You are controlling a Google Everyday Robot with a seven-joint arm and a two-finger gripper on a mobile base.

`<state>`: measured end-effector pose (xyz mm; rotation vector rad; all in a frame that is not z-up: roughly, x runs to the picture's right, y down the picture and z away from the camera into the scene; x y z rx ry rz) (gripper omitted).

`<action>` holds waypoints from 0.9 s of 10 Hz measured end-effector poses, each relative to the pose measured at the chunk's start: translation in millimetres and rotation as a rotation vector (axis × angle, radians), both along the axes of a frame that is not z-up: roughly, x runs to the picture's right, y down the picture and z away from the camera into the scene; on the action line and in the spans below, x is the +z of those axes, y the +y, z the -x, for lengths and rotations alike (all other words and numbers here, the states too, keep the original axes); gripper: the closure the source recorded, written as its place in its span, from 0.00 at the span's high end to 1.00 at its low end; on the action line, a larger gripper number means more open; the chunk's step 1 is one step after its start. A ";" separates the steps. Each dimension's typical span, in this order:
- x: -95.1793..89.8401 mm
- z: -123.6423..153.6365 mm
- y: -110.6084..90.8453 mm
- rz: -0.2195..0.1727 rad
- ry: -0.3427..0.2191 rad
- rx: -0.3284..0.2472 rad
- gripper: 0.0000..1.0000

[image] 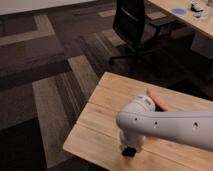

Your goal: Place the eraser in the ceramic cup

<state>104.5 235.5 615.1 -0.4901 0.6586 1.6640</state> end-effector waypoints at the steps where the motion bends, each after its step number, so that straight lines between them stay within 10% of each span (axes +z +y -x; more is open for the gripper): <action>1: -13.4 2.0 -25.3 -0.026 -0.015 0.017 0.00; 5: -64.3 -75.7 -107.6 -0.058 0.028 0.024 0.00; 9: -65.5 -76.5 -109.8 -0.058 0.029 0.022 0.00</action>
